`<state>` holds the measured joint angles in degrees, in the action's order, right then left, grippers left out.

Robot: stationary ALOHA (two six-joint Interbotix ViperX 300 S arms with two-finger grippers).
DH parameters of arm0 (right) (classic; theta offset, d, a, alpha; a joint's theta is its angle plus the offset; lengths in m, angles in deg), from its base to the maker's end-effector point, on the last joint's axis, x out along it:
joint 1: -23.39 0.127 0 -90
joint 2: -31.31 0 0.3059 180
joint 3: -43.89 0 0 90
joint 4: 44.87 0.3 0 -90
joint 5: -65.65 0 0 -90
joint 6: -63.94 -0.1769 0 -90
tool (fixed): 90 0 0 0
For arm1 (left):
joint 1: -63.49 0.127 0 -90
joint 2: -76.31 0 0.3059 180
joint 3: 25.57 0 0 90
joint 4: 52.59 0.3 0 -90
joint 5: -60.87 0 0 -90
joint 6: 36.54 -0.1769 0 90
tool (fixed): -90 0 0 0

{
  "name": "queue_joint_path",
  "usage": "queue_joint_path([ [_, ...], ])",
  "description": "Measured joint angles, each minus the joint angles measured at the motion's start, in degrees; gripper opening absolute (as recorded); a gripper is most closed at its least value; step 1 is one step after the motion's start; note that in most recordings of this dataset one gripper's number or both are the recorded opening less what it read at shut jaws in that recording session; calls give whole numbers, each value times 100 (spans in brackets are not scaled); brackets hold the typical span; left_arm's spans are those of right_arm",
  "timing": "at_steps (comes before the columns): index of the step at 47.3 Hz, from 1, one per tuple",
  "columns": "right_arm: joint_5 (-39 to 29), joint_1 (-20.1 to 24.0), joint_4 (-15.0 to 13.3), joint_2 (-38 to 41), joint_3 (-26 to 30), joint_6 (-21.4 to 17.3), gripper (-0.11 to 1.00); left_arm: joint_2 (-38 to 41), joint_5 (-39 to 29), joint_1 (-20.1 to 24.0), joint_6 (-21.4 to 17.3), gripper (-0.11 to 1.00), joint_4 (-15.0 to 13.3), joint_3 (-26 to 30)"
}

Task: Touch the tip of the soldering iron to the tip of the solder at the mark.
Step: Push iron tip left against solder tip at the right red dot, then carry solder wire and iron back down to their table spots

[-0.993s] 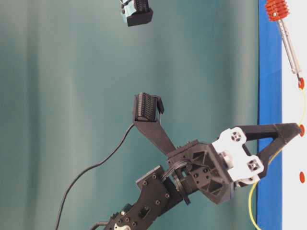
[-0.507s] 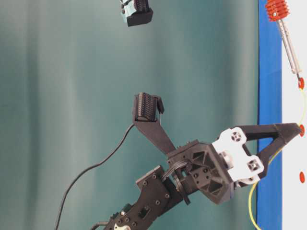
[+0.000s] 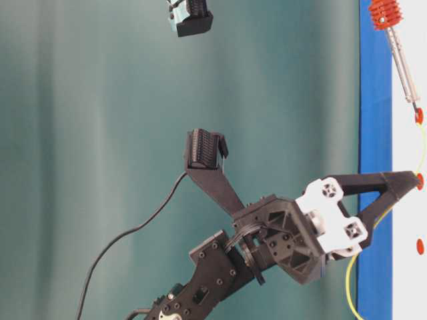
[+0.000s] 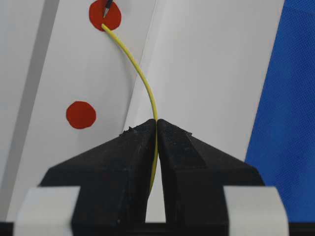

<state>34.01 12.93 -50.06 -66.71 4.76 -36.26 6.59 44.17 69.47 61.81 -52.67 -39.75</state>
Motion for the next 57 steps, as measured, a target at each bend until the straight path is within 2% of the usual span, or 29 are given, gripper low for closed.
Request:
queue_joint_path([
  [15, 9, -9, 0, 0, 0, -53, 6, -70, -18, 9, -70, 2, 0, 26],
  [24, 0, -9, 9, 0, 0, -62, 6, -817, -18, -18, -79, 2, 0, -431],
  [38, 9, -9, 0, 0, 0, -62, 6, -1978, 316, -53, -9, 2, 0, -1459],
  [49, 26, -9, 0, -114, 0, -88, 6, -2329, 598, -53, -9, 2, 0, -1881],
  [57, 44, -9, 9, -747, -123, -149, 6, -2496, 659, -44, 0, 2, 0, -2065],
])
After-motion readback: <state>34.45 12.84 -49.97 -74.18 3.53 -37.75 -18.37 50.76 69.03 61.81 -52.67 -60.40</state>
